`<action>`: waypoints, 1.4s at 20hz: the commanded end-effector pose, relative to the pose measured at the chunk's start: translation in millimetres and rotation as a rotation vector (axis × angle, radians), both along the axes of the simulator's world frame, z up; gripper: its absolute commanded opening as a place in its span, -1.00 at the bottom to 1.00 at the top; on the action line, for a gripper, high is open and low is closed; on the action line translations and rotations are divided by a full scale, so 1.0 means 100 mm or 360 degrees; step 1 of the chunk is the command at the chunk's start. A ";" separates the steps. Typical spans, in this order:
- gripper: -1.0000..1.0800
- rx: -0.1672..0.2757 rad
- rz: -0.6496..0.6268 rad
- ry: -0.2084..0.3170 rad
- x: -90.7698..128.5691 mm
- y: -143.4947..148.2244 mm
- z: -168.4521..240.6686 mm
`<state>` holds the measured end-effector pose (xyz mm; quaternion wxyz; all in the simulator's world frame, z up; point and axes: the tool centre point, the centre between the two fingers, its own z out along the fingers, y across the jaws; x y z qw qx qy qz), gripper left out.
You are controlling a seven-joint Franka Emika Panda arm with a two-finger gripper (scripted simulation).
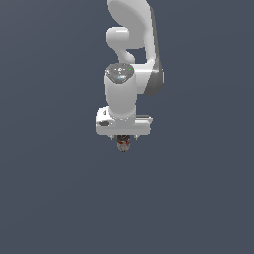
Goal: Pick up the object and move it to a goal position.
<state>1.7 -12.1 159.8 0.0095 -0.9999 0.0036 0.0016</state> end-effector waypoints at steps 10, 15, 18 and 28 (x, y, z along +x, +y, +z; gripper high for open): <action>0.92 -0.0021 0.0022 -0.0045 0.08 -0.20 0.13; 0.92 -0.0022 0.0024 -0.0047 0.09 -0.21 0.14; 0.92 -0.0023 0.0041 -0.0047 0.08 -0.21 0.13; 0.92 -0.0027 0.0245 -0.0040 -0.03 -0.19 0.03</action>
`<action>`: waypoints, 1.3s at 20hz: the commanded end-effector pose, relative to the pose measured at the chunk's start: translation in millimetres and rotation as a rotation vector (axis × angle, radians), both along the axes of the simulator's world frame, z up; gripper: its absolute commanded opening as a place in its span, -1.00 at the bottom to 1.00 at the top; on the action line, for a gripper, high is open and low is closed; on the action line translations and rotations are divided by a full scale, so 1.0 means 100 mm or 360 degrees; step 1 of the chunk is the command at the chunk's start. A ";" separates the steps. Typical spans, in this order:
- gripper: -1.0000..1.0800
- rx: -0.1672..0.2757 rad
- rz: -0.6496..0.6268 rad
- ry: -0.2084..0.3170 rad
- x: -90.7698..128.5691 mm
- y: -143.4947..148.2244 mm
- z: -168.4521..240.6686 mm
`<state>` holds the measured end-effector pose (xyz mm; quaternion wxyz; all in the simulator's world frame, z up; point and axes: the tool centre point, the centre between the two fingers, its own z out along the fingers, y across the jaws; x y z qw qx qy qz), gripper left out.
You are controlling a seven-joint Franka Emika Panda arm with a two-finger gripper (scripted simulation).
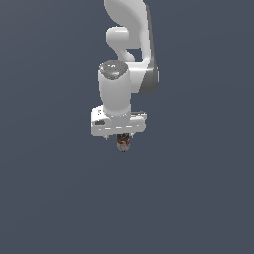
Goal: Pick up the object and move it to a goal position.
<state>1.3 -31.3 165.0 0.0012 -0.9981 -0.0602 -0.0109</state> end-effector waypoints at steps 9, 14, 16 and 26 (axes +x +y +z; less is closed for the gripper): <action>0.92 -0.0010 0.0412 0.0016 -0.22 0.06 -0.18; 0.92 -0.0013 0.0618 0.0023 -0.33 0.09 -0.27; 0.92 -0.0014 0.0685 0.0026 -0.37 0.10 -0.30; 0.92 -0.0015 0.0875 0.0032 -0.48 0.13 -0.37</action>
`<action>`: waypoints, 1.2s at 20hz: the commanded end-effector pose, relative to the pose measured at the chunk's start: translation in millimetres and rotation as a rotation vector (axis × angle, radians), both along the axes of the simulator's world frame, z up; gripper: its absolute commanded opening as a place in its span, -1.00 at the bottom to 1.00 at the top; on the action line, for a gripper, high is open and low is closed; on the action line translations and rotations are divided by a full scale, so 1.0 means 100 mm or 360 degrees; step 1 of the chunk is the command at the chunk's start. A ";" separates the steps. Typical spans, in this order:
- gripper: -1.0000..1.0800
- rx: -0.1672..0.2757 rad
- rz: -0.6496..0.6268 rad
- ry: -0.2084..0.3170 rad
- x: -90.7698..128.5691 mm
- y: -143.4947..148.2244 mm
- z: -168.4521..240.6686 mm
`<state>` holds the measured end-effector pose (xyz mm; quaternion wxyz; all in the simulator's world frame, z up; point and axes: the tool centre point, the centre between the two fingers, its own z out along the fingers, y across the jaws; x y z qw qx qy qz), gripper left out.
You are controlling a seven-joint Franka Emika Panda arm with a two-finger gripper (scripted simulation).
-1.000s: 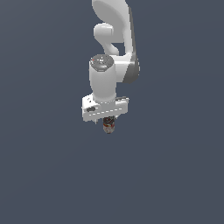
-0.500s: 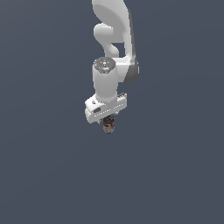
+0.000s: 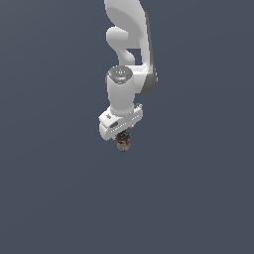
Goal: Pick up the object and move it to a goal position.
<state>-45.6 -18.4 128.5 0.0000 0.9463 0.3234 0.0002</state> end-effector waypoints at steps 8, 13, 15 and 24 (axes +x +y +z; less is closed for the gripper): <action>0.92 0.0000 0.0023 0.0001 -0.01 0.00 -0.06; 0.92 0.0000 0.0027 0.0001 -0.02 0.01 -0.28; 0.92 0.0000 0.0028 0.0001 -0.03 0.01 -0.37; -1.00 0.0000 0.0030 0.0001 -0.02 0.00 -0.51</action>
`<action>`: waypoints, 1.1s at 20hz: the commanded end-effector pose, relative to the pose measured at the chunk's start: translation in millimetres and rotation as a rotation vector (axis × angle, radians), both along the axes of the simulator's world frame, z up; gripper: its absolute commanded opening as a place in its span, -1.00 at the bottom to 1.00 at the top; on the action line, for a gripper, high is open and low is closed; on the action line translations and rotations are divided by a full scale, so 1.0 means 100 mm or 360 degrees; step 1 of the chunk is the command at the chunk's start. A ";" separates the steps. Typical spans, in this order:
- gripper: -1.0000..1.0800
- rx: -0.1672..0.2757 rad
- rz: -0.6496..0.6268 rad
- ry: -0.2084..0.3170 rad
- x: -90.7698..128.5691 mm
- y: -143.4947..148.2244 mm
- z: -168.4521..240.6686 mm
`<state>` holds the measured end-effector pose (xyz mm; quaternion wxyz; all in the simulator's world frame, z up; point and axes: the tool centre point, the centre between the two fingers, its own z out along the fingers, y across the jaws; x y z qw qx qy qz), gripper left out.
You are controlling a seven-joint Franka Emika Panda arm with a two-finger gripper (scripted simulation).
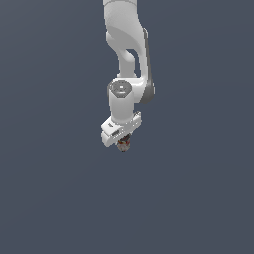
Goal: Pick up the object and move it to a goal position.
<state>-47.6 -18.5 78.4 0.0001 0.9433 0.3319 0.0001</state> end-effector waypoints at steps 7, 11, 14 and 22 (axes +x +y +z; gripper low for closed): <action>-1.00 0.0000 0.0001 0.0000 0.00 0.00 -0.01; -1.00 -0.0001 0.0000 -0.0001 0.00 -0.02 0.00; -1.00 -0.0001 0.0000 -0.0001 -0.02 -0.09 0.02; -1.00 0.0000 0.0000 -0.0001 -0.14 -0.58 0.11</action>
